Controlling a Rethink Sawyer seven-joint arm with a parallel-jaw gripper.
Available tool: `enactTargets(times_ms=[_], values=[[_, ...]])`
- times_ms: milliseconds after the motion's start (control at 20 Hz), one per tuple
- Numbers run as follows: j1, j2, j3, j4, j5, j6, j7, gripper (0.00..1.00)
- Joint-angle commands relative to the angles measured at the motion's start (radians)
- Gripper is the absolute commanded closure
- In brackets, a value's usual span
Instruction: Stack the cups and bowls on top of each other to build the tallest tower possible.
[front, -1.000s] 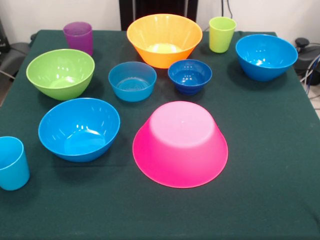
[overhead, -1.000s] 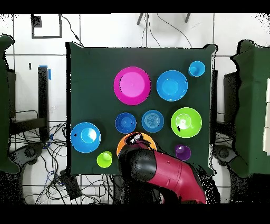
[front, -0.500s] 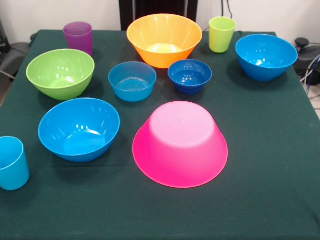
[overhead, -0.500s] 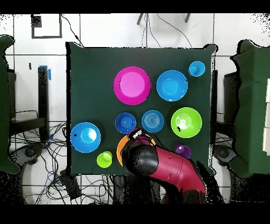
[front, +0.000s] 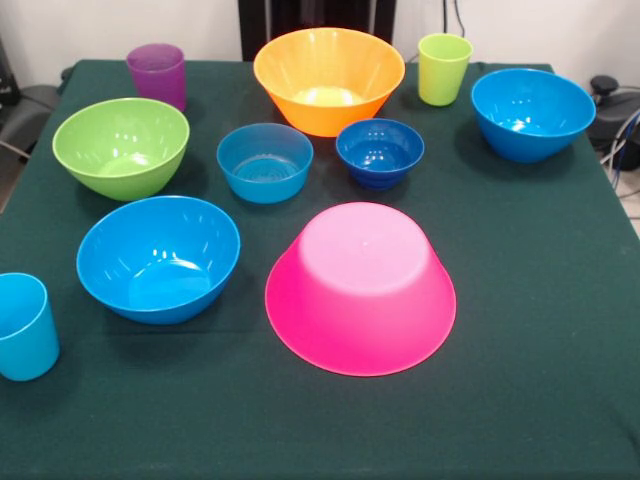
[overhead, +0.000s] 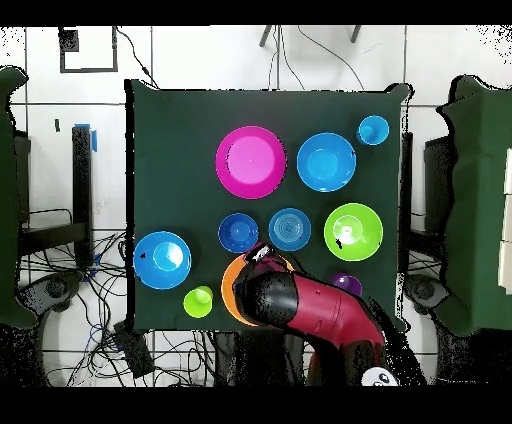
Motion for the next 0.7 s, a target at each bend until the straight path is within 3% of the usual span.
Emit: enactTargets(times_ms=[50,700], values=[[-0.013,0.093,0.108,0.006,-0.08,-0.048,-0.027,1.0],[-0.026,0.188,0.117,-0.033,-0.133,-0.117,0.002,1.0]])
